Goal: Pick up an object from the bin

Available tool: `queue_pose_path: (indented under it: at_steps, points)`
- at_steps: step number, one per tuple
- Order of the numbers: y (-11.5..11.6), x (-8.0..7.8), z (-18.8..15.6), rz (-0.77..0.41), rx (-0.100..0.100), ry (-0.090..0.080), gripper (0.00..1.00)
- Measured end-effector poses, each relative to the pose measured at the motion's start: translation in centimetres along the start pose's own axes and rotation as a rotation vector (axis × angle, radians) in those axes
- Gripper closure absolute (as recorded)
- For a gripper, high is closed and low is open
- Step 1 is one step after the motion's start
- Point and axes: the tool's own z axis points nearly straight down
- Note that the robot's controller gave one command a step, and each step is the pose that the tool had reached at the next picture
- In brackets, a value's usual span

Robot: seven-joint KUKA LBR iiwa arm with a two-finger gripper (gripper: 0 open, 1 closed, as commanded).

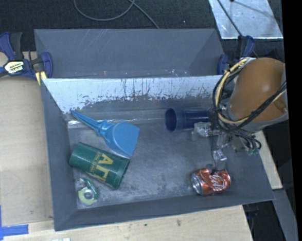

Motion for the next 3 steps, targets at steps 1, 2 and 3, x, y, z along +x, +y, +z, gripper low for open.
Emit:
queue_pose_path:
  at_steps: [1,2,3]
  points:
    - [0.0,3.7,1.4,-0.129,0.003,-0.007,0.0]
    - [-0.3,3.5,5.7,-0.174,0.0,0.0,0.0]
    - [0.4,2.1,5.9,-0.255,0.008,-0.015,1.0]
